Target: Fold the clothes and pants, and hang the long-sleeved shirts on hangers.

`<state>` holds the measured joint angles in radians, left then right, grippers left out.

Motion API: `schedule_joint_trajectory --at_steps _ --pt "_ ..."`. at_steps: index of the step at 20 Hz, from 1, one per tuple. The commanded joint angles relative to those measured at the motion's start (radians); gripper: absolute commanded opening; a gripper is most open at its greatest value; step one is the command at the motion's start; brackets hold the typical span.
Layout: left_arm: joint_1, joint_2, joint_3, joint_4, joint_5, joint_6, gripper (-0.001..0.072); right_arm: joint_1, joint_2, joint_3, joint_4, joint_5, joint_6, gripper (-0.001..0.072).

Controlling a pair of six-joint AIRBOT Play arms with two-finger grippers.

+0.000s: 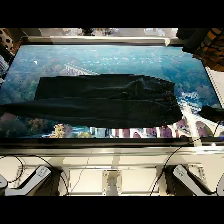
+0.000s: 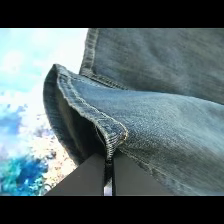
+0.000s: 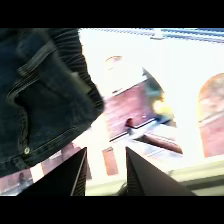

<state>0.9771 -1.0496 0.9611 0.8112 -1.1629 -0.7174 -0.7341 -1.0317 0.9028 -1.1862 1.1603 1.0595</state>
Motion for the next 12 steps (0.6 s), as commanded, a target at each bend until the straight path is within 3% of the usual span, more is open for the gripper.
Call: schedule_joint_trajectory --at_steps 1,3,5,6,12 --pt "0.008 -0.015 -0.031 -0.003 -0.008 0.030 0.0024 0.053 -0.079 -0.045 0.066 0.031 -0.060 0.0269" --pt "0.008 -0.039 -0.035 0.036 -0.009 0.026 0.0025 0.087 -0.150 -0.062 0.064 0.021 -0.059 0.0271" --pt "0.008 -0.051 -0.036 0.069 -0.008 0.026 0.0025 0.087 -0.210 -0.063 0.062 0.017 -0.050 0.0361" --pt "0.008 -0.053 -0.036 0.081 -0.008 0.026 0.0025 0.085 -0.233 -0.063 0.055 0.009 -0.047 0.0372" --pt "0.008 -0.053 -0.036 0.083 -0.009 0.025 0.0025 0.087 -0.311 -0.063 0.102 -0.093 -0.040 0.0373"
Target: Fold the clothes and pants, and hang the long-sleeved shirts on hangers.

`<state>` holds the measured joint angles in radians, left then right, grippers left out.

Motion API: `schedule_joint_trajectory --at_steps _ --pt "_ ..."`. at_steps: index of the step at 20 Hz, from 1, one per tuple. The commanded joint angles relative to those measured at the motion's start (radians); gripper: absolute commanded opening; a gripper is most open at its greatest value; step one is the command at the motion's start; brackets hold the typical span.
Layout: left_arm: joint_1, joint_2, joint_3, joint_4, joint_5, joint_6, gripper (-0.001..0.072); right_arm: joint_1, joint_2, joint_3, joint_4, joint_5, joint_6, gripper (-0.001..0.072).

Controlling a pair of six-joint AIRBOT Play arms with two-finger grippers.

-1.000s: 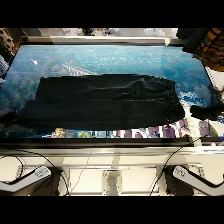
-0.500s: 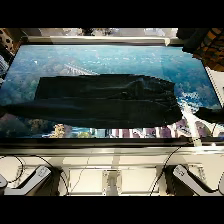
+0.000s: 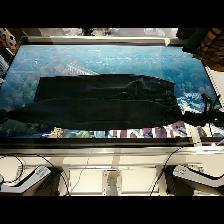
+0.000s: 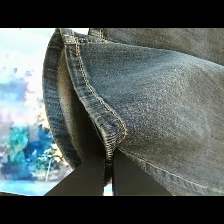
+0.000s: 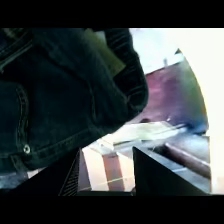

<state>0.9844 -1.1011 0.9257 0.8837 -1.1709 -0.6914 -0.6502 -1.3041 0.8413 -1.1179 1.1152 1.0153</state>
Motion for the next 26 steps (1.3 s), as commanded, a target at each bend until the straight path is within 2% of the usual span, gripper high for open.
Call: schedule_joint_trajectory --at_steps 1,3,5,8,10,11,14,18,21,23,26 --pt "0.001 -0.002 -0.001 0.010 -0.001 -0.004 0.0025 0.003 -0.049 -0.002 0.043 -0.064 0.005 0.0373" --pt "0.001 -0.002 -0.001 0.010 -0.002 -0.011 0.0025 0.003 -0.074 -0.002 0.073 -0.087 0.005 0.0371" --pt "0.001 -0.002 -0.001 0.010 -0.005 -0.029 0.0025 0.006 -0.113 -0.005 0.140 -0.112 0.005 0.0318" --pt "0.001 -0.002 -0.001 0.010 -0.006 -0.070 0.0025 0.068 -0.175 -0.010 0.168 -0.158 0.005 0.0295" --pt "0.001 -0.002 -0.001 0.006 -0.024 -0.072 0.0025 0.114 -0.187 -0.008 0.169 -0.198 0.005 0.0086" --pt "0.001 -0.002 -0.001 0.006 -0.037 -0.073 0.0025 0.127 -0.187 0.000 0.169 -0.199 0.005 0.0023" --pt "0.002 0.027 0.007 -0.010 -0.045 -0.109 0.0025 0.097 -0.132 0.080 0.108 -0.109 0.077 0.0022" --pt "0.040 0.142 0.079 -0.134 0.024 -0.128 0.0024 -0.055 0.147 0.217 -0.145 -0.071 0.252 0.0021" --pt "0.056 0.173 0.085 -0.222 0.033 -0.149 0.0024 -0.203 0.335 0.225 -0.166 -0.111 0.244 0.0020" --pt "0.054 0.168 0.085 -0.220 0.030 -0.189 0.0024 -0.276 0.377 0.225 -0.166 -0.085 0.194 0.0020" --pt "0.054 0.169 0.085 -0.220 0.018 -0.188 0.0024 -0.315 0.380 0.224 -0.165 -0.027 0.180 0.0020"
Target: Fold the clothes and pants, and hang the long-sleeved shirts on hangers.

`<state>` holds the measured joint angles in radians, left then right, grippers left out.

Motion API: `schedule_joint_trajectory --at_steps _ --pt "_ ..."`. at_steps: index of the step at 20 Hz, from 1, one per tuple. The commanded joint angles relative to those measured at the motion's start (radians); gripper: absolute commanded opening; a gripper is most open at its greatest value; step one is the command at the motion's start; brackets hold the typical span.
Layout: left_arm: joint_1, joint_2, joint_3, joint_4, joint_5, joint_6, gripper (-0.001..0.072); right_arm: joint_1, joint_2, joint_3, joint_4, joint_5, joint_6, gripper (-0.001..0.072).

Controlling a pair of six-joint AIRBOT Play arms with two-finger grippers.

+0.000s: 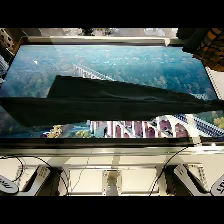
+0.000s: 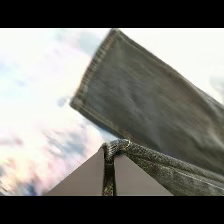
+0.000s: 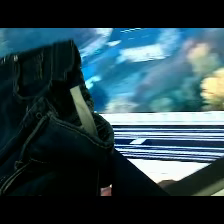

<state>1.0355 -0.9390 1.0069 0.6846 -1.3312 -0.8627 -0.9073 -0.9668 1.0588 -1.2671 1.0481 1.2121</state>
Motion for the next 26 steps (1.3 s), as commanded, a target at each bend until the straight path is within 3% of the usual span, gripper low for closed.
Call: schedule_joint_trajectory --at_steps 1,7,10,13,20,23,26 --pt "0.003 0.006 0.004 -0.020 0.164 -0.016 0.0024 -0.058 0.043 0.007 -0.016 0.050 -0.017 0.0021" --pt "-0.033 -0.014 0.004 0.112 0.168 -0.073 0.0024 -0.064 0.043 0.008 0.040 0.069 -0.016 0.0021" --pt "-0.100 -0.037 0.010 0.111 0.295 -0.172 0.0023 -0.064 0.042 0.010 0.146 0.003 -0.015 0.0021" --pt "-0.211 -0.105 0.095 0.111 0.403 -0.260 0.0023 -0.064 0.040 0.010 0.188 -0.094 0.036 0.0020" --pt "-0.496 -0.393 0.294 0.116 0.490 -0.417 0.0023 0.012 -0.067 0.010 0.273 -0.113 0.089 0.0021" --pt "-0.498 -0.388 0.294 0.116 0.525 -0.417 0.0023 0.012 -0.069 0.013 0.264 -0.169 0.089 0.0020" --pt "-0.448 -0.346 0.294 0.133 0.516 -0.433 0.0022 -0.023 -0.042 0.054 0.185 -0.070 0.088 0.0021"
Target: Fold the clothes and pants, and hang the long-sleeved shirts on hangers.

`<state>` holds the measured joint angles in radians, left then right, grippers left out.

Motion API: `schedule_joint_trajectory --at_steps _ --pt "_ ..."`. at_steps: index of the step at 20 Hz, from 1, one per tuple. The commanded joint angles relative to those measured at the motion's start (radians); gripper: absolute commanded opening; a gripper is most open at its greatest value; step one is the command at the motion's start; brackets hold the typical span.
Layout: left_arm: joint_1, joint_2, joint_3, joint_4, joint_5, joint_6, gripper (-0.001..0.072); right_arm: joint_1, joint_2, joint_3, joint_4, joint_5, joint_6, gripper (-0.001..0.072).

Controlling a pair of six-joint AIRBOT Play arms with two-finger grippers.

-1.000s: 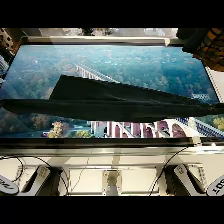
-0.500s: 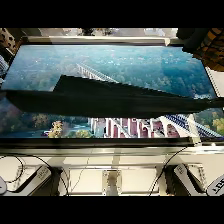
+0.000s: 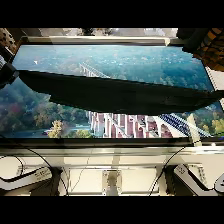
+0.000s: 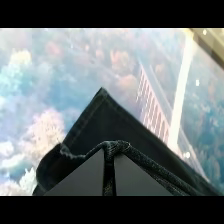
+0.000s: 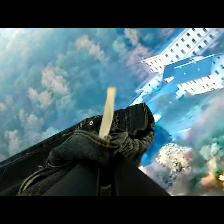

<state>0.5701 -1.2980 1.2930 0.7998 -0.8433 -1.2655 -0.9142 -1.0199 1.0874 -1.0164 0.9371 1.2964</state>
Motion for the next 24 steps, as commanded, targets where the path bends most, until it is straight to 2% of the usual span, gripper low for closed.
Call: schedule_joint_trajectory --at_steps 1,3,6,10,14,18,21,24 --pt "0.032 0.024 0.008 0.042 0.010 -0.064 0.0022 -0.022 0.019 0.040 -0.119 0.087 0.004 0.0021" --pt "0.051 0.037 0.008 0.109 -0.051 -0.093 0.0022 -0.027 0.035 0.060 -0.205 0.172 0.004 0.0021" --pt "0.052 0.037 0.008 0.269 -0.155 -0.150 0.0023 -0.027 0.048 0.060 -0.246 0.253 0.004 0.0021" --pt "0.047 0.030 0.008 0.393 -0.245 -0.149 0.0023 -0.027 0.047 0.060 -0.340 0.329 0.014 0.0021" --pt "0.009 -0.033 0.008 0.400 -0.224 -0.150 0.0023 -0.027 0.034 0.060 -0.468 0.327 0.066 0.0020" --pt "-0.111 -0.164 0.025 0.358 -0.080 -0.175 0.0023 -0.026 -0.058 0.060 -0.480 0.291 0.096 0.0020" --pt "-0.222 -0.307 0.167 0.344 -0.045 -0.193 0.0023 -0.026 -0.152 0.060 -0.480 0.225 0.139 0.0020" --pt "-0.285 -0.454 0.347 0.345 -0.043 -0.271 0.0022 -0.026 -0.218 0.060 -0.443 0.119 0.181 0.0020"
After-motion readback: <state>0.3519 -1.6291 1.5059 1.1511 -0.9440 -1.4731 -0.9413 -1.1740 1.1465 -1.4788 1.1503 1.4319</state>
